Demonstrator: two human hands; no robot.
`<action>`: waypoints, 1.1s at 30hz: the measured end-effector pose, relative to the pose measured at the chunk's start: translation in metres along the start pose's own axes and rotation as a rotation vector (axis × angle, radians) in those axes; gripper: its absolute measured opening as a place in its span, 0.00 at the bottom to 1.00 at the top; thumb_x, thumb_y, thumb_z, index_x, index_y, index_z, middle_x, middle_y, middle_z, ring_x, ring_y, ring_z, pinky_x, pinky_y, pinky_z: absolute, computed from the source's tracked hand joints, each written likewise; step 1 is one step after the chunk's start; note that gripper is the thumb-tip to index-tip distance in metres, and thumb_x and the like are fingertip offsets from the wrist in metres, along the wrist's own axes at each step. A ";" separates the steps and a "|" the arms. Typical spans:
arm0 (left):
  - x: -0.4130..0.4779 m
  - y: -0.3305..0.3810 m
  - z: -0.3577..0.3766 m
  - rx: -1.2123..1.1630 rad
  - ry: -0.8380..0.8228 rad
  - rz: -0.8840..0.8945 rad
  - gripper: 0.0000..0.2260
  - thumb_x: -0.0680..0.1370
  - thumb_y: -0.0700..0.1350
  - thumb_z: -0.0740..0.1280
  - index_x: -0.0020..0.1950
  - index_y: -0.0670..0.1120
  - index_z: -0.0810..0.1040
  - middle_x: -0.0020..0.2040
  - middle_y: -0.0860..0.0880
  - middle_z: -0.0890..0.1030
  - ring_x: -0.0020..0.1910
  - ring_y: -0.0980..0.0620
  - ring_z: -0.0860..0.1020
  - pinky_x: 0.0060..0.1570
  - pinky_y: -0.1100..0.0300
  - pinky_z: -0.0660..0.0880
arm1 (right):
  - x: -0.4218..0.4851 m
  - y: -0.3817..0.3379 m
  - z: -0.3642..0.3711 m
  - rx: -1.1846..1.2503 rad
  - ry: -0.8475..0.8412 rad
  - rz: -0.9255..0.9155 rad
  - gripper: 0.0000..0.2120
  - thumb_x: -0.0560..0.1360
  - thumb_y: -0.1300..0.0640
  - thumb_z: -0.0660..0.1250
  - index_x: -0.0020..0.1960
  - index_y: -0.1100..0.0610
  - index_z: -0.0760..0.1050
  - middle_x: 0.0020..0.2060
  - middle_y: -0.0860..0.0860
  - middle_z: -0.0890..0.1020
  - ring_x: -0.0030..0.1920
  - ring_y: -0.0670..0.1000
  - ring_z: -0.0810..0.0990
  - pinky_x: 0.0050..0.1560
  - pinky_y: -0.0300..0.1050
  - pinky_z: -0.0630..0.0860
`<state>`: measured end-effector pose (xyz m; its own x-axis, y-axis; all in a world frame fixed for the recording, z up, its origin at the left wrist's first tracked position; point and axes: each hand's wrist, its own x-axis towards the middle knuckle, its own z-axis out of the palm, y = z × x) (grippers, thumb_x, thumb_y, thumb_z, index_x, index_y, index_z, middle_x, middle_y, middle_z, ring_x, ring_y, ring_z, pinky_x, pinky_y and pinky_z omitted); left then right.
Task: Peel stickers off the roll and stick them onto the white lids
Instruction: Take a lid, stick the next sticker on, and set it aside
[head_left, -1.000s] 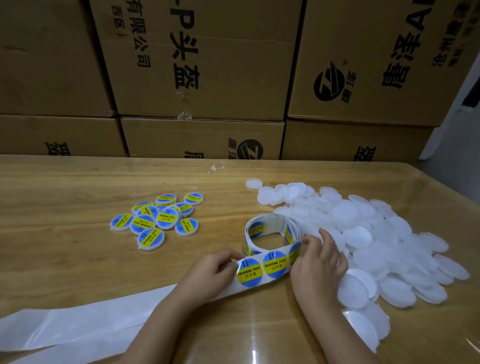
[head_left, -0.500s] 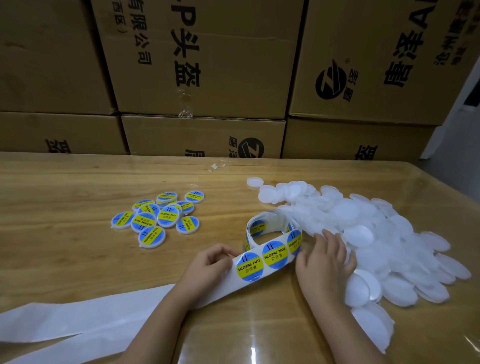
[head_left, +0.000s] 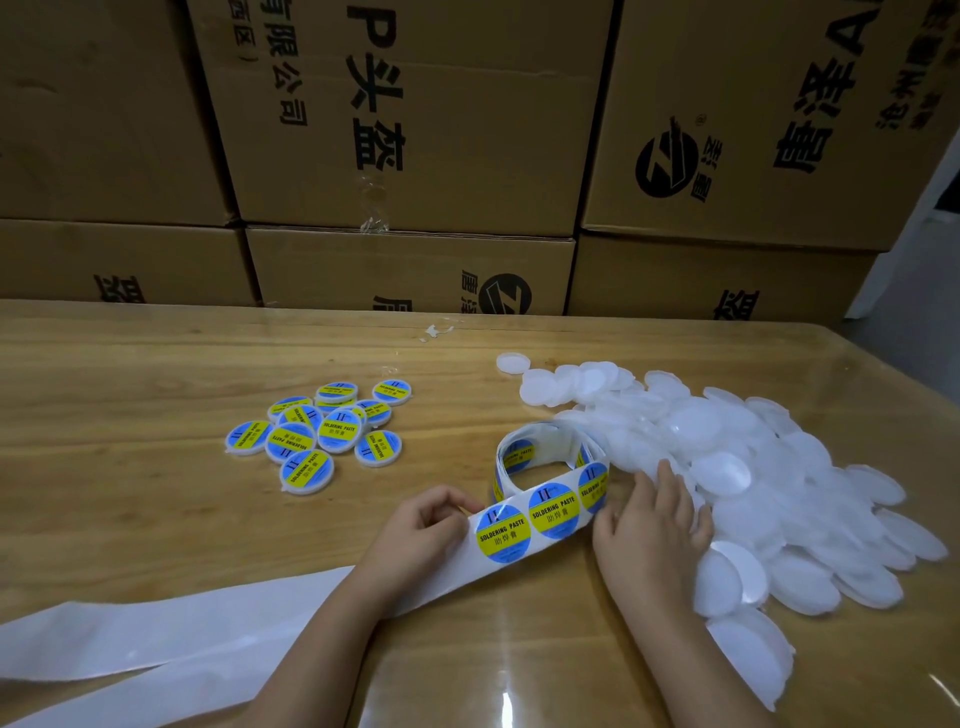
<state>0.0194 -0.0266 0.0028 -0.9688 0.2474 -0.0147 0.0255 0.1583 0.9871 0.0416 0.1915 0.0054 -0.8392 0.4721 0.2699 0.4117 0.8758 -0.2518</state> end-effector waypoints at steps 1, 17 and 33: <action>0.000 0.000 0.000 -0.001 -0.001 0.002 0.12 0.67 0.43 0.61 0.43 0.52 0.81 0.31 0.50 0.72 0.32 0.54 0.69 0.31 0.66 0.66 | 0.000 0.000 -0.001 0.014 0.007 0.001 0.25 0.78 0.50 0.57 0.73 0.57 0.62 0.76 0.54 0.56 0.75 0.53 0.54 0.73 0.56 0.46; -0.001 0.000 0.001 0.037 -0.063 0.021 0.09 0.67 0.44 0.62 0.36 0.51 0.82 0.36 0.48 0.78 0.38 0.53 0.72 0.40 0.61 0.67 | -0.010 -0.013 -0.008 0.461 0.565 -0.353 0.19 0.74 0.59 0.56 0.59 0.63 0.78 0.61 0.56 0.78 0.51 0.59 0.74 0.51 0.48 0.65; -0.001 0.004 -0.004 -0.268 0.034 -0.056 0.26 0.73 0.64 0.61 0.41 0.41 0.80 0.40 0.45 0.80 0.41 0.52 0.77 0.43 0.60 0.73 | -0.046 -0.034 -0.014 0.544 0.174 -1.077 0.17 0.71 0.61 0.67 0.59 0.63 0.78 0.63 0.52 0.77 0.58 0.54 0.77 0.60 0.47 0.72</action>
<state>0.0197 -0.0304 0.0070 -0.9746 0.2130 -0.0692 -0.0899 -0.0889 0.9920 0.0710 0.1412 0.0150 -0.5839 -0.4263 0.6909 -0.7030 0.6912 -0.1677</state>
